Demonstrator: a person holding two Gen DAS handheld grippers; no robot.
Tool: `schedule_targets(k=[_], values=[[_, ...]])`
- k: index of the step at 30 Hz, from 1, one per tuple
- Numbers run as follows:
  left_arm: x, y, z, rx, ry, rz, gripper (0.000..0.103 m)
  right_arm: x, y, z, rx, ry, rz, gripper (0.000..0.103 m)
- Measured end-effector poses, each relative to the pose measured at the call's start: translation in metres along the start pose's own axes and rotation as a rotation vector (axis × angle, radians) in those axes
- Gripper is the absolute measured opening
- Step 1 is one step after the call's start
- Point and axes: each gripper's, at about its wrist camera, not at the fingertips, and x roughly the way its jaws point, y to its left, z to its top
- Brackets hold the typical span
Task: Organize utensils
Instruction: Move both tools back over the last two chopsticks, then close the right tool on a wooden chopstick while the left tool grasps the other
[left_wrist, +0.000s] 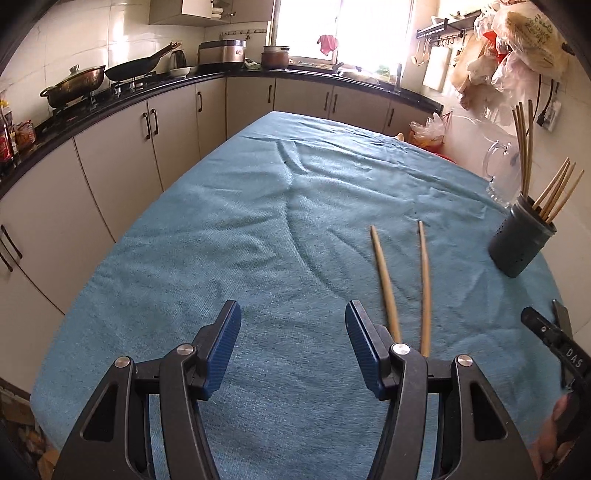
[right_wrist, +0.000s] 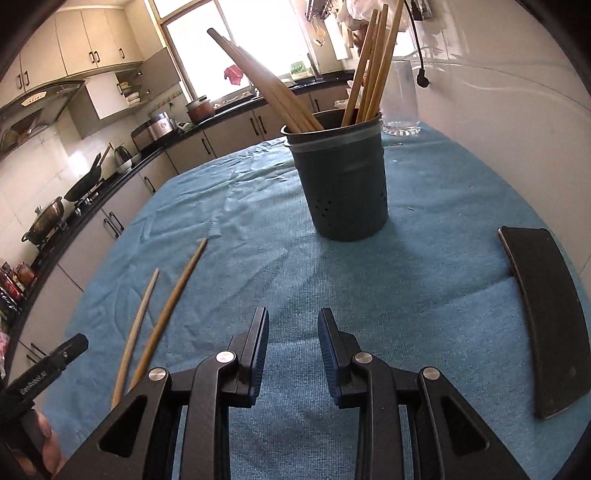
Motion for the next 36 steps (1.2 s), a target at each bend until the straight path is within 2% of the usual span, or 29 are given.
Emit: schedule_targets(k=[6, 20, 23, 28, 32, 36], values=[[0.005, 0.002, -0.002, -0.008, -0.002, -0.006, 0.058, 0.008, -0.008, -0.003, 0.038, 0.037, 0.018, 0.029], [0.013, 0.007, -0.002, -0.043, 0.035, -0.050, 0.058, 0.018, 0.007, -0.003, -0.012, 0.076, -0.046, 0.030], [0.010, 0.006, -0.002, -0.039, 0.012, -0.059, 0.058, 0.022, 0.014, 0.001, -0.034, 0.108, -0.051, 0.030], [0.006, 0.007, -0.003, -0.045, -0.002, -0.079, 0.058, 0.031, 0.050, 0.020, -0.090, 0.171, 0.018, 0.030], [0.006, 0.011, -0.004, -0.065, -0.002, -0.087, 0.058, 0.055, 0.083, 0.041, -0.103, 0.258, 0.099, 0.030], [0.005, 0.015, -0.004, -0.086, -0.002, -0.100, 0.058, 0.094, 0.107, 0.059, -0.096, 0.355, 0.083, 0.030]])
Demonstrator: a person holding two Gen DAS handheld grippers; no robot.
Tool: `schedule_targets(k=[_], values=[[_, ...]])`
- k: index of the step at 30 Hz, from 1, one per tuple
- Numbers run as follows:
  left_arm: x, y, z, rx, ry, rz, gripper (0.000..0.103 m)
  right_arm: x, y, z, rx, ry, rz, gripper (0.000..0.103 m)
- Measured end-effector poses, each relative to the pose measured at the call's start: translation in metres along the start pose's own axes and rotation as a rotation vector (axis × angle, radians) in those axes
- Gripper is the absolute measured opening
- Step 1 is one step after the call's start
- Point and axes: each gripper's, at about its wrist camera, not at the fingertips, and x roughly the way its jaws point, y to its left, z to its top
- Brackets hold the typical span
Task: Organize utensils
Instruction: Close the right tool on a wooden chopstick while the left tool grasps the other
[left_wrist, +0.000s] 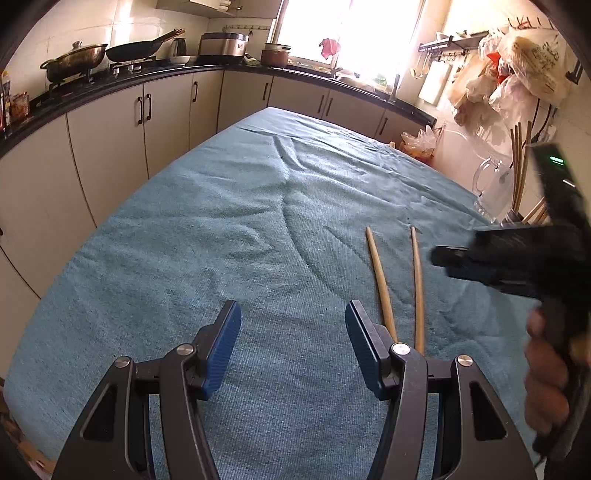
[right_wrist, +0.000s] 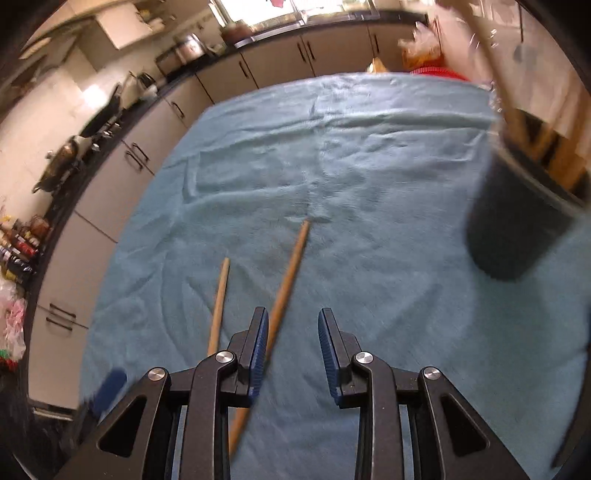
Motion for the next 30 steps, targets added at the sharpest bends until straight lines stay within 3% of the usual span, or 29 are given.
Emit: schedule_targets(k=[2, 6, 8, 10, 15, 18, 23, 27, 30], values=[[0.001, 0.001, 0.000, -0.007, 0.004, -0.003, 0.058, 0.017, 0.004, 0.013, 0.018, 0.057, -0.013, 0.030], [0.002, 0.002, 0.000, -0.012, 0.010, -0.008, 0.058, 0.037, 0.012, 0.028, 0.010, 0.085, -0.076, 0.030], [0.002, 0.002, 0.000, -0.013, 0.012, -0.008, 0.058, 0.041, 0.020, 0.031, -0.039, 0.086, -0.117, 0.024], [0.004, 0.002, 0.000, -0.012, 0.023, -0.008, 0.058, 0.042, 0.023, 0.031, -0.060, 0.096, -0.136, 0.010], [0.006, 0.003, -0.001, -0.017, 0.042, -0.002, 0.058, 0.031, 0.016, 0.019, -0.118, 0.105, -0.152, 0.008], [0.006, 0.005, -0.001, -0.030, 0.057, -0.028, 0.058, 0.015, 0.000, 0.004, -0.111, 0.091, -0.118, 0.007], [0.013, -0.004, 0.007, -0.031, 0.150, -0.080, 0.058, -0.028, -0.014, -0.025, -0.095, -0.007, -0.018, 0.007], [0.023, -0.027, 0.018, 0.017, 0.227, -0.105, 0.058, -0.055, -0.024, -0.039, -0.085, -0.072, 0.011, 0.007], [0.033, -0.045, 0.030, 0.066, 0.249, -0.084, 0.056, -0.066, -0.029, -0.042, -0.076, -0.098, 0.030, 0.007]])
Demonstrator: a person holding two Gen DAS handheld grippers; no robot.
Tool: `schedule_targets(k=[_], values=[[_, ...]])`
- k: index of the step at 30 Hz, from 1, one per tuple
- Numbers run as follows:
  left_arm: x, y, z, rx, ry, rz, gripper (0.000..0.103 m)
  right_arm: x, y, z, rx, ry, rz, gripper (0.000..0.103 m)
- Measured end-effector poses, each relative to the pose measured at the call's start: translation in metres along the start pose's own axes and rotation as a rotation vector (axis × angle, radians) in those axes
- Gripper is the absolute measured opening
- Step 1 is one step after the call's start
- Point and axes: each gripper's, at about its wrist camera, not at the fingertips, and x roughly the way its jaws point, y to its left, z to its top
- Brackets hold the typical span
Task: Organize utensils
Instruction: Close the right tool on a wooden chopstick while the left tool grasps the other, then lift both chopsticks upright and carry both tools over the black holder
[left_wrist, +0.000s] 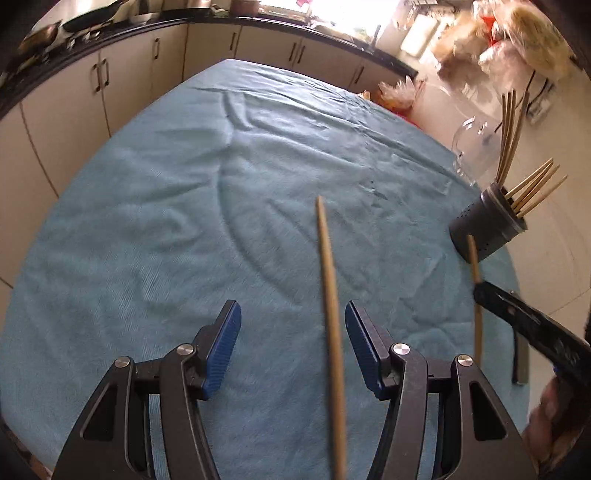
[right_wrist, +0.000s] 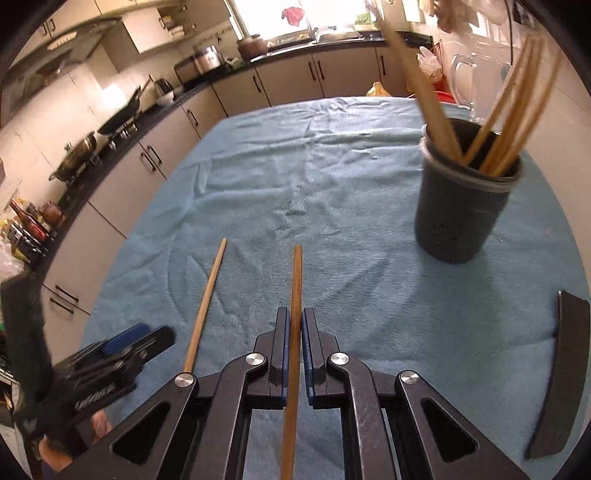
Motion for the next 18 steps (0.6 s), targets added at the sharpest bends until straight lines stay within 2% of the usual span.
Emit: schedule_targets(k=[3, 4, 7, 13, 15, 18], values=[[0.010, -0.014, 0.012, 0.046, 0.020, 0.042, 0.050, -0.012, -0.008, -0.005, 0.017, -0.022, 0.019, 0.007], [0.018, -0.020, 0.018, 0.064, 0.050, 0.048, 0.039, -0.010, -0.008, -0.004, 0.022, -0.022, 0.024, 0.007], [0.036, -0.032, 0.027, 0.094, 0.123, 0.070, 0.018, -0.014, -0.014, -0.005, 0.035, -0.029, 0.036, 0.007], [0.050, -0.047, 0.035, 0.128, 0.131, 0.166, 0.017, -0.023, -0.025, -0.007, 0.054, -0.043, 0.049, 0.007], [0.050, -0.047, 0.035, 0.132, 0.110, 0.197, 0.006, -0.024, -0.026, -0.008, 0.057, -0.044, 0.051, 0.007], [0.044, -0.041, 0.033, 0.120, 0.094, 0.153, 0.006, -0.027, -0.025, -0.008, 0.055, -0.052, 0.058, 0.007]])
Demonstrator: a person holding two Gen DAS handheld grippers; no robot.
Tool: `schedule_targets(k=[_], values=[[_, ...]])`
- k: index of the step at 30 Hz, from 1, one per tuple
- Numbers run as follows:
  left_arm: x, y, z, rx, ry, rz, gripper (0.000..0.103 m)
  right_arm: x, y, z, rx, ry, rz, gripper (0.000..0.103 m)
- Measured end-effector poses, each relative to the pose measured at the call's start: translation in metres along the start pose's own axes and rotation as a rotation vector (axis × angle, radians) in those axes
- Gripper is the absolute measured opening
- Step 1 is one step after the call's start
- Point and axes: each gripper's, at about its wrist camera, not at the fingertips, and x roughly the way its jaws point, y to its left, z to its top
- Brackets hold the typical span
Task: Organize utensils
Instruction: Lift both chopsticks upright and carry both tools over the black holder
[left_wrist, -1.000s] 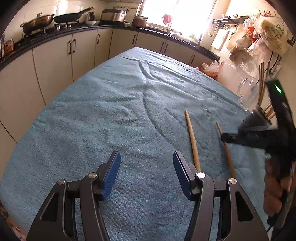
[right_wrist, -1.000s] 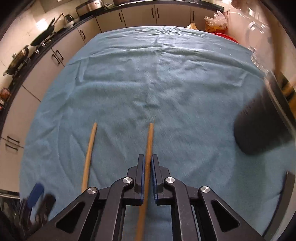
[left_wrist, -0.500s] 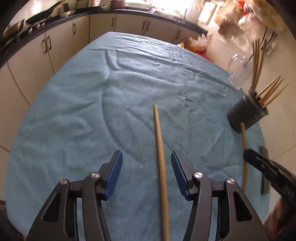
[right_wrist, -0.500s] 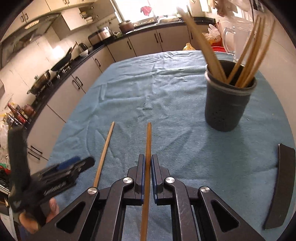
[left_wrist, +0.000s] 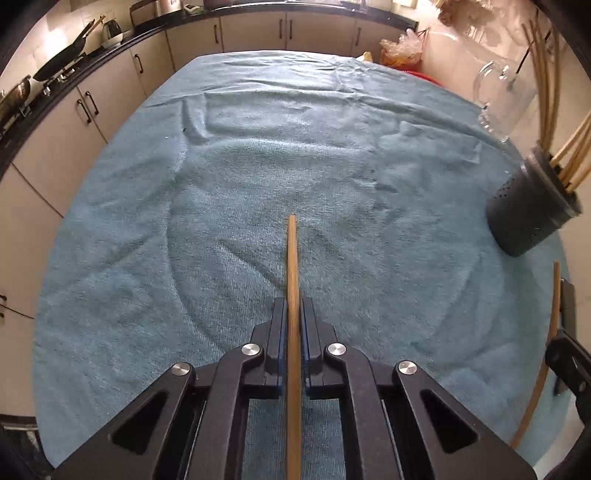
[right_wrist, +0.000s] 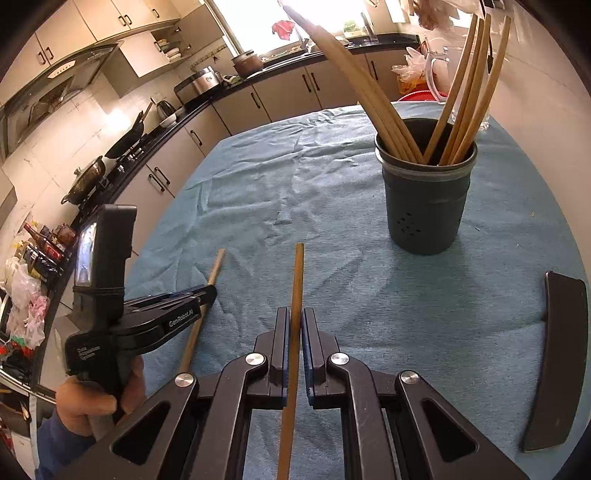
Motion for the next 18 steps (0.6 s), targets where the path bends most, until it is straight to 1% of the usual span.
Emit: schedule_targets(k=[2, 4, 6, 12, 15, 18], values=[[-0.011, 0.004, -0.003, -0.014, -0.032, -0.024, 0.006, -0.004, 0.001, 0.000, -0.008, -0.016, 0.004, 0.007], [-0.034, 0.007, -0.006, -0.018, -0.102, -0.054, 0.006, -0.012, 0.003, 0.000, -0.016, -0.040, 0.009, 0.007], [-0.059, 0.009, -0.010, -0.024, -0.172, -0.074, 0.006, -0.021, 0.006, 0.001, -0.023, -0.076, 0.012, 0.007], [-0.121, 0.016, -0.021, -0.049, -0.323, -0.130, 0.006, -0.057, 0.022, 0.002, -0.068, -0.214, 0.017, 0.007], [-0.138, 0.014, -0.025, -0.037, -0.362, -0.151, 0.006, -0.073, 0.030, 0.001, -0.079, -0.281, 0.021, 0.007], [-0.149, 0.012, -0.030, -0.023, -0.380, -0.174, 0.006, -0.084, 0.032, 0.000, -0.075, -0.338, 0.028, 0.007]])
